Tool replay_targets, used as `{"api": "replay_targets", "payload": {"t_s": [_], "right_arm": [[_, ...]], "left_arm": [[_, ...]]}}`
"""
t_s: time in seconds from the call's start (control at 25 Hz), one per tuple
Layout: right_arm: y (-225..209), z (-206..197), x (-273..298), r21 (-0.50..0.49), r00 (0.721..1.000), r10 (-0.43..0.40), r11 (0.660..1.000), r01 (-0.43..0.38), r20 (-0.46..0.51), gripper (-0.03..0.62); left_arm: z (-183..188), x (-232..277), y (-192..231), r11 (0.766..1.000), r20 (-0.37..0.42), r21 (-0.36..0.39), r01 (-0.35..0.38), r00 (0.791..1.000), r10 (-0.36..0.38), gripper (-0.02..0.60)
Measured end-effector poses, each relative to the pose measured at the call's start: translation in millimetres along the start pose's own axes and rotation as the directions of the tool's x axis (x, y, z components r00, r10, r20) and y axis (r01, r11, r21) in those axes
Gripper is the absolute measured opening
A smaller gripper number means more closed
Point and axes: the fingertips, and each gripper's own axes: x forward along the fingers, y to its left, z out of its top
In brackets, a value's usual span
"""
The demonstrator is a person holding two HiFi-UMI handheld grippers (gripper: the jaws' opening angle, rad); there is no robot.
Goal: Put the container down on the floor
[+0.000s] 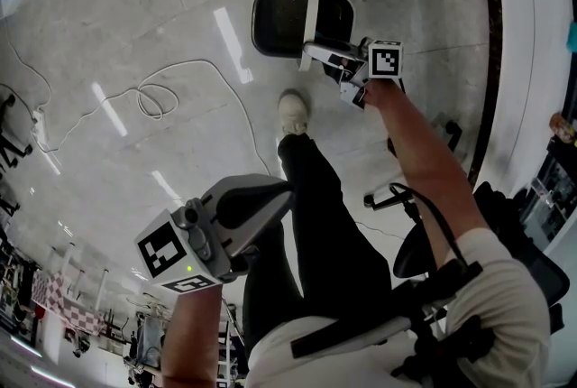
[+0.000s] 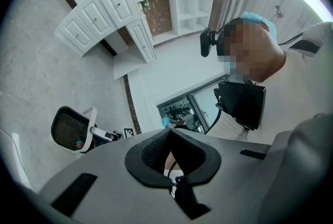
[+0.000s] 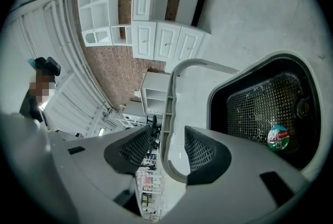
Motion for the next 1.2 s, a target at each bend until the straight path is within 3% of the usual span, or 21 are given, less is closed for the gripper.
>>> {"api": "replay_targets", "payload": {"t_s": [0.36, 0.64, 0.8, 0.96, 1.2], "right_arm": [[21.7, -21.5, -51.0, 0.033, 0.996, -0.084, 0.996, 0.083, 0.025, 0.176], [79.6, -56.9, -105.0, -0.065, 0.982, -0.19, 0.979, 0.191, 0.022, 0.173], [147.4, -80.1, -116.6, -0.146, 0.978, -0.194, 0.968, 0.203, 0.071, 0.044], [238.0, -115.2, -120.6, -0.254, 0.98, -0.158, 0.95, 0.184, 0.118, 0.025], [379.9, -190.9, -113.8, -0.398, 0.977, -0.125, 0.898, 0.185, 0.172, 0.018]], "left_arm": [[0.8, -2.5, -33.1, 0.999, -0.018, 0.036, 0.029, 0.999, -0.029, 0.009], [-10.7, -19.5, -95.6, 0.991, -0.038, 0.109, 0.077, 0.997, -0.073, 0.009], [-27.4, -42.6, -138.4, 0.982, -0.062, 0.156, 0.106, 0.993, -0.098, 0.009], [-50.6, -75.8, -189.2, 0.97, -0.079, 0.204, 0.131, 0.99, -0.117, 0.009], [-92.6, -143.9, -265.0, 0.932, -0.087, 0.327, 0.159, 0.987, -0.138, 0.009]]}}
